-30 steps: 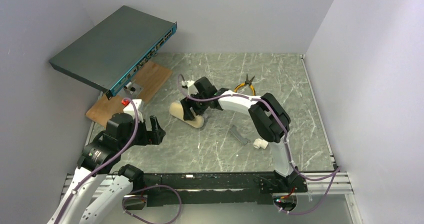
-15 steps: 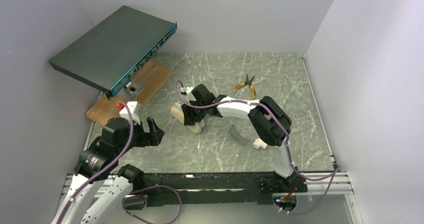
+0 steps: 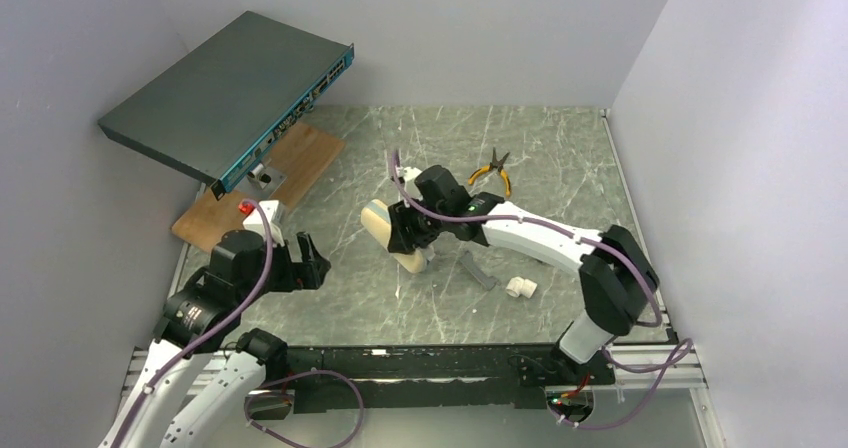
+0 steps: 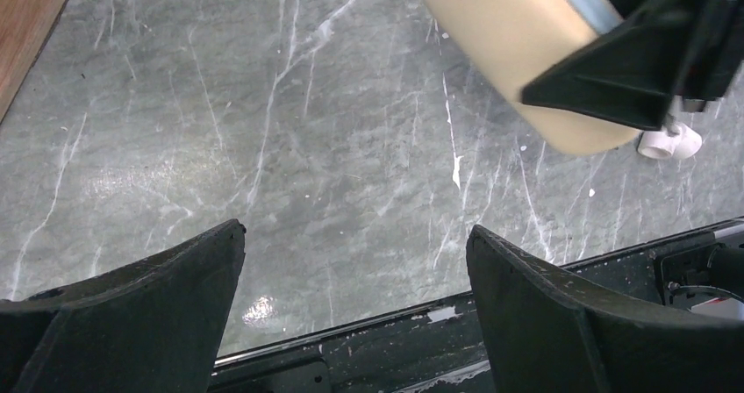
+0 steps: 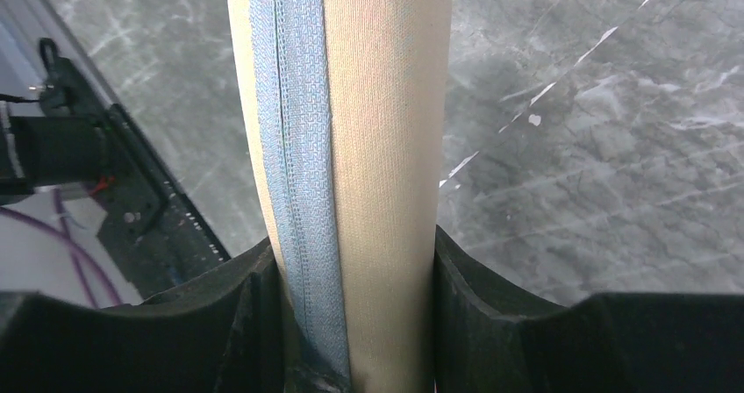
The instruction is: Open the umbrella
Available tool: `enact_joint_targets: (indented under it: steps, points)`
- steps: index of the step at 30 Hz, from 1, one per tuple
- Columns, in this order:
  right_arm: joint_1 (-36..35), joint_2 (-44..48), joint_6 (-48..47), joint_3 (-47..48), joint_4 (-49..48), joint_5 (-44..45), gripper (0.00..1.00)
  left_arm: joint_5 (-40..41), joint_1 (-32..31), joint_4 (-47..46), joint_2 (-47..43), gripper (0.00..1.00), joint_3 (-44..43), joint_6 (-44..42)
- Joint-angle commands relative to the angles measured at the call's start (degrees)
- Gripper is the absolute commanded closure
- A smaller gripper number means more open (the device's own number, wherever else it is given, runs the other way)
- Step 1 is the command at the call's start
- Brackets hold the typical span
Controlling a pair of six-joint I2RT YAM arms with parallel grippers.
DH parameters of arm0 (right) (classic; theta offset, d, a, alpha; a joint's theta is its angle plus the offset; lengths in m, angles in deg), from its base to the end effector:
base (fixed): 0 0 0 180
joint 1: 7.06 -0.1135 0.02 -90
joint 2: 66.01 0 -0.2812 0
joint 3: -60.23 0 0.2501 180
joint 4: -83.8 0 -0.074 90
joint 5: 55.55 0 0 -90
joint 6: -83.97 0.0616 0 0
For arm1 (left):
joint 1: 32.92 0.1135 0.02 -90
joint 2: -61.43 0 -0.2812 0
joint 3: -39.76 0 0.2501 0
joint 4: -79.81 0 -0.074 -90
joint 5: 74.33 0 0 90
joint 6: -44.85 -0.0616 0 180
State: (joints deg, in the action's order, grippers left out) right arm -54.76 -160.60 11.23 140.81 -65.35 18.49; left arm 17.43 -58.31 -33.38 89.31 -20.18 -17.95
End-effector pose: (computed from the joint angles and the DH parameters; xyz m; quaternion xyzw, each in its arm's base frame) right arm 0.2429 0.2922 0.2393 -0.2915 0.8684 0.3123 0.2518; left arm 0.0864 -0.0389 0.3005 -0.0211 0.8857 -0.1932 0.4217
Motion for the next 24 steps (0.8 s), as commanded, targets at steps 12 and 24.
enact_joint_targets:
  steps: [12,24]
  points:
    - [0.3,14.3,11.8,-6.4,-2.8,0.0,1.0,-1.2,-0.3,-2.0,6.6,0.01,0.1,-0.5]
    - [2.0,15.5,24.4,3.5,2.0,2.0,1.0,-0.8,-0.7,-2.6,1.7,0.01,0.6,-0.3]
